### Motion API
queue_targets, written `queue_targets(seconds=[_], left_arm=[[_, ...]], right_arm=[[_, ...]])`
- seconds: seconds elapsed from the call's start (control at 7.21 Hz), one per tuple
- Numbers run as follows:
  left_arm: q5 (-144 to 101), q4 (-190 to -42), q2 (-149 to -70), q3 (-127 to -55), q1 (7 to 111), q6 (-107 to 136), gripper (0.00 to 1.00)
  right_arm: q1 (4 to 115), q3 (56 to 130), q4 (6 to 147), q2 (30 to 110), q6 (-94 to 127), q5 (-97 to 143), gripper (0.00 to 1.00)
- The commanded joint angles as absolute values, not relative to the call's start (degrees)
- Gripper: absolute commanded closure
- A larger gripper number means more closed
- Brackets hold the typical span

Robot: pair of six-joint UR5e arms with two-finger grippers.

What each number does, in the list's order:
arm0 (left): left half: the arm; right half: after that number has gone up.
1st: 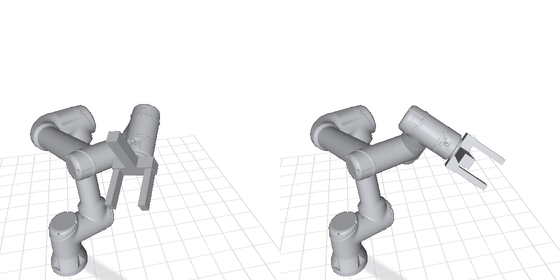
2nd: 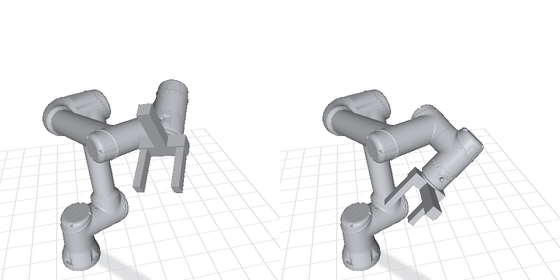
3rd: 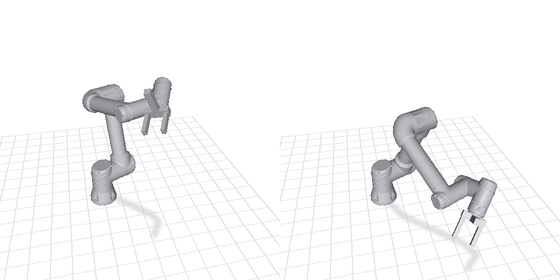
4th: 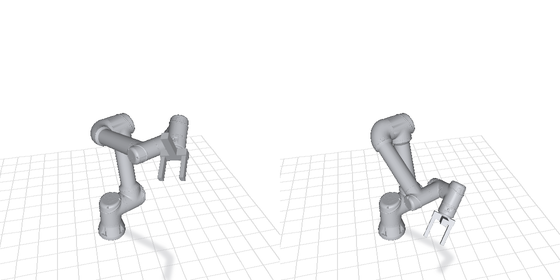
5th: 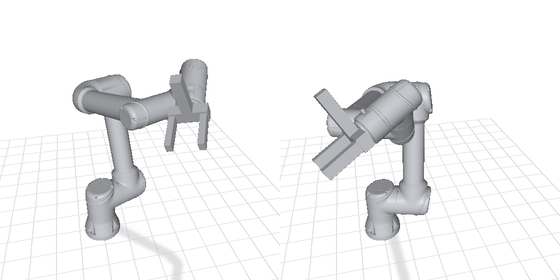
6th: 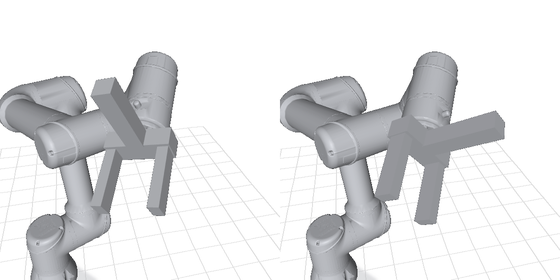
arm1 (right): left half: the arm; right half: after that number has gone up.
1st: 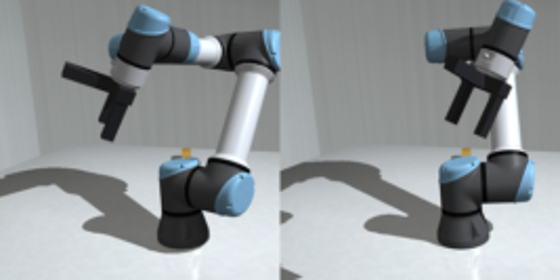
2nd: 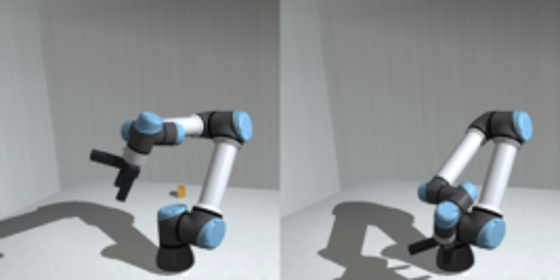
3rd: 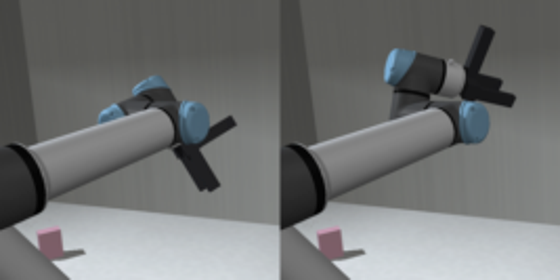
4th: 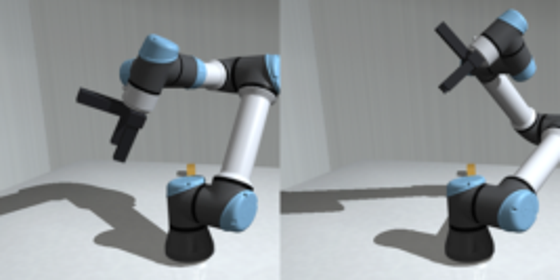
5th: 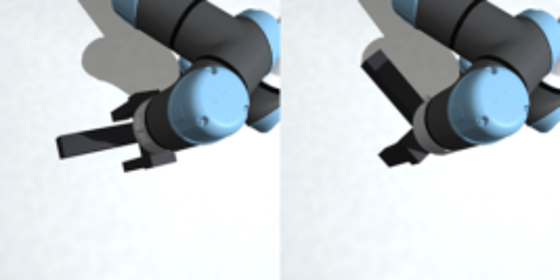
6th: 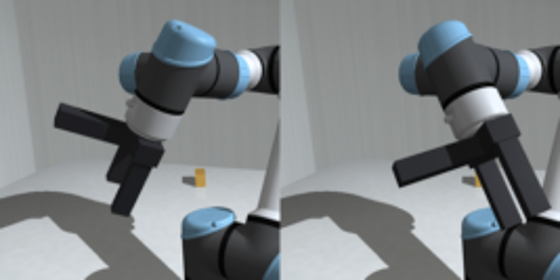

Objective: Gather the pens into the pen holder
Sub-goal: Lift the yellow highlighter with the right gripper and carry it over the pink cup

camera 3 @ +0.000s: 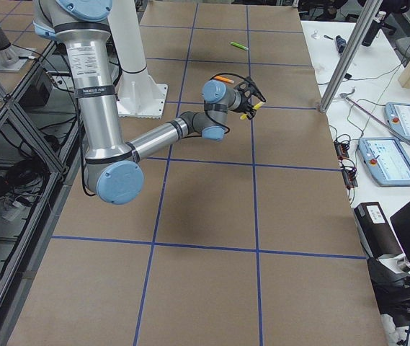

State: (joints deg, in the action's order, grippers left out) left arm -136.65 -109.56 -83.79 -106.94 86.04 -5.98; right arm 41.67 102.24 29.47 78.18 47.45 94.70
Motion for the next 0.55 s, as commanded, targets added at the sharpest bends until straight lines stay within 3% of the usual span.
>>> queue_targets(seconds=[0.0,0.42], left_arm=[[-136.7,-109.6,-83.8,-107.0,85.9,-6.0,0.00],[-136.7,-109.4,-83.8,-106.9,85.0,-6.0,0.00]], right_arm=[[25.7,100.6,28.6,70.4,47.7,72.3,1.00],[16.4,96.6,29.1,63.6,47.5,57.6,1.00]])
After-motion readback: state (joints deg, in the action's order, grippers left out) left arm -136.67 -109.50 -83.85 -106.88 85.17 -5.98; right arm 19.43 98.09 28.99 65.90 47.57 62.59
